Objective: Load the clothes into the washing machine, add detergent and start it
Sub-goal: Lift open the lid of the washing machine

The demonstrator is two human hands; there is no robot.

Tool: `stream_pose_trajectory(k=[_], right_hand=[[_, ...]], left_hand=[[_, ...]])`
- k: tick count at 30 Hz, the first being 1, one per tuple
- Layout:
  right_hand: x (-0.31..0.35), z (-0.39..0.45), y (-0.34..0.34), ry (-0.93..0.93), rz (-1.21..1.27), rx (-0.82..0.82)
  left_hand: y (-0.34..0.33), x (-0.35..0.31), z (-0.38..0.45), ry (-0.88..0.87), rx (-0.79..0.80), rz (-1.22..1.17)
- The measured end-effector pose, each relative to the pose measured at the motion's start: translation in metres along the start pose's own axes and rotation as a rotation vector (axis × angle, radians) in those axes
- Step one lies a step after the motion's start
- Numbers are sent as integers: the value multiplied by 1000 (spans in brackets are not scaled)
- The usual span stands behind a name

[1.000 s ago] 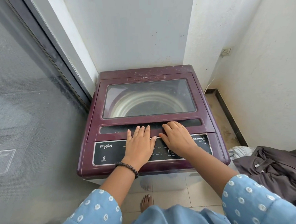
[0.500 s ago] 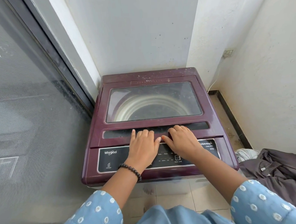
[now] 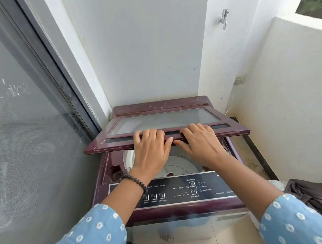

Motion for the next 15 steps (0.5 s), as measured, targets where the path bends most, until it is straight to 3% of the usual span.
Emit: stream_pose_trajectory(k=[8,15], right_hand=[[-3,18,4,39,-109,-167],[-3,74,31,-33,-84,-309]], left_hand=[[2,8,21,-85,-129,100],[26,35,80,-71,-220,154]])
Point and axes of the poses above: each hand's wrist, its own z-axis towards the middle knuckle, its own y-axis out of the back of the hand, x = y × z, the point moved 2 cm from there along z, towards the middle knuckle, and after that the axes turned 13 degrees about -y, right-handed, at the moved point
